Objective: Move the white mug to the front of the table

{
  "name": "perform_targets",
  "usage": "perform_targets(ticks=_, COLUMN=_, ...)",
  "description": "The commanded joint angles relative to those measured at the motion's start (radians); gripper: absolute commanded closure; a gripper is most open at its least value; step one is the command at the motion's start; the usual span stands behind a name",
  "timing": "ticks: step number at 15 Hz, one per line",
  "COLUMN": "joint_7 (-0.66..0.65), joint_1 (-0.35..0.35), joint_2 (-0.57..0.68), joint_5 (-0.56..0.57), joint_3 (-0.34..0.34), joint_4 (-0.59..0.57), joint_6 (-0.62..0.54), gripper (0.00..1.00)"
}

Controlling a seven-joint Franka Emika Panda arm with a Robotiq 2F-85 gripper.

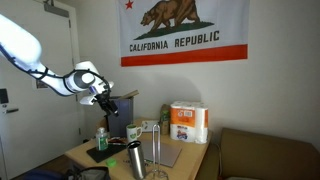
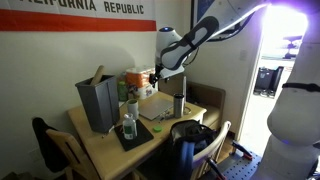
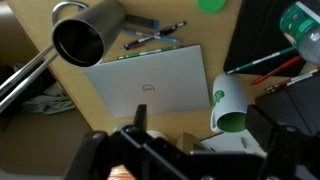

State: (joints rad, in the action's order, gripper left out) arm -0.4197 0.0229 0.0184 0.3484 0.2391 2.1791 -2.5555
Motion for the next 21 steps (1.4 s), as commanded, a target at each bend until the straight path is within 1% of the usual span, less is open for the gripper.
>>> perform_targets(ticks=1, joint_7=-0.076, joint_1=-0.092, joint_2=0.231, joint_5=0.008, joint_3=-0.057, joint_4=-0.261, joint_6=0.011, gripper=0.0)
perform_targets(ticks=7, joint_7=-0.165, joint_1=-0.274, joint_2=0.526, joint_5=-0.024, joint_3=-0.206, joint_4=-0.629, joint_6=0.025, gripper=0.0)
perform_targets(ticks=11, joint_7=-0.259, joint_1=-0.363, joint_2=0.704, joint_5=-0.019, joint_3=-0.318, joint_4=-0.855, joint_6=0.034, gripper=0.0)
perform_targets(ticks=13, joint_7=-0.292, joint_1=-0.386, joint_2=0.788, joint_5=-0.026, joint_3=-0.359, joint_4=-0.963, joint_6=0.051, gripper=0.0)
perform_targets(ticks=16, joint_7=-0.32, joint_1=-0.402, joint_2=0.88, joint_5=-0.034, joint_3=-0.396, joint_4=-1.067, joint_6=0.087, gripper=0.0)
perform_targets(ticks=18, joint_7=-0.331, joint_1=-0.408, joint_2=0.922, joint_5=-0.035, joint_3=-0.411, joint_4=-1.11, joint_6=0.113, gripper=0.0)
perform_targets(ticks=21, joint_7=-0.347, joint_1=-0.41, joint_2=0.961, joint_5=-0.038, joint_3=-0.42, joint_4=-1.139, joint_6=0.141, gripper=0.0)
